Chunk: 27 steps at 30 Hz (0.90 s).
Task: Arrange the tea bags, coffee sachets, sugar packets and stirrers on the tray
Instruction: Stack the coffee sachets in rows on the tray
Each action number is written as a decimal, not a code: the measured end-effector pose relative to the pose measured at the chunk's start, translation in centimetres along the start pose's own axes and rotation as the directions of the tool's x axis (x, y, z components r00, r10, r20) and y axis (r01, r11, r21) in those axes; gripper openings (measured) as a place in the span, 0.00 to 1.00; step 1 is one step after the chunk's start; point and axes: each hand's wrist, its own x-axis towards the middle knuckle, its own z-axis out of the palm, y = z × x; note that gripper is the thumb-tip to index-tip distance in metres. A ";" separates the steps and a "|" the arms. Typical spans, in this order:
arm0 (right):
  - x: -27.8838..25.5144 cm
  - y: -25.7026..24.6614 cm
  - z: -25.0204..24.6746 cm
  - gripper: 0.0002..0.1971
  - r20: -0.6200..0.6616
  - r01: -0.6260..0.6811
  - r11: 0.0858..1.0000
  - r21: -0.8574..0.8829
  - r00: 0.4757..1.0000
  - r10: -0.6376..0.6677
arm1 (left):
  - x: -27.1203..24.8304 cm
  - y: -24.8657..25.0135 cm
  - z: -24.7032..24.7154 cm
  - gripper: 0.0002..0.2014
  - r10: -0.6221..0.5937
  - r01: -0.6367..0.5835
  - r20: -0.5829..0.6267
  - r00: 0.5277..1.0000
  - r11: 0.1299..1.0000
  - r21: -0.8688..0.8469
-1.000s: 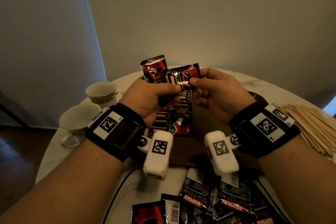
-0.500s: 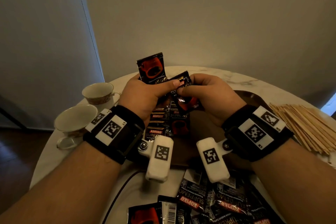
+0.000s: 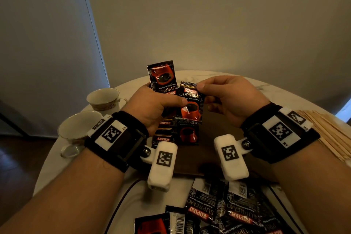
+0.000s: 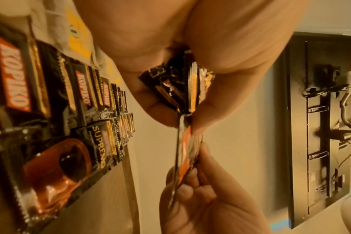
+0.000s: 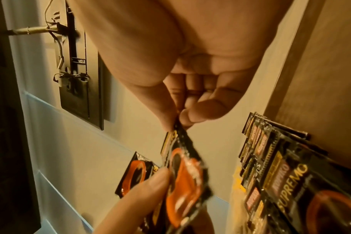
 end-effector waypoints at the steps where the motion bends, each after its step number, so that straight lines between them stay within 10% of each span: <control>1: 0.1 0.2 -0.1 0.01 0.001 -0.025 1.000 -0.007 1.000 0.025 | 0.2 -0.1 -0.1 0.22 -0.002 0.002 -0.036 0.999 1.000 -0.007; 9: 0.3 1.9 0.1 0.04 0.020 -0.286 0.956 -0.072 0.958 0.288 | 1.7 -0.4 -0.9 0.19 0.014 -0.034 -0.296 0.955 0.997 -0.062; 27: 0.4 3.4 0.7 0.05 0.026 -0.371 0.907 -0.197 0.923 0.383 | 1.2 0.1 -0.6 0.18 0.000 -0.015 -0.289 0.957 0.999 -0.050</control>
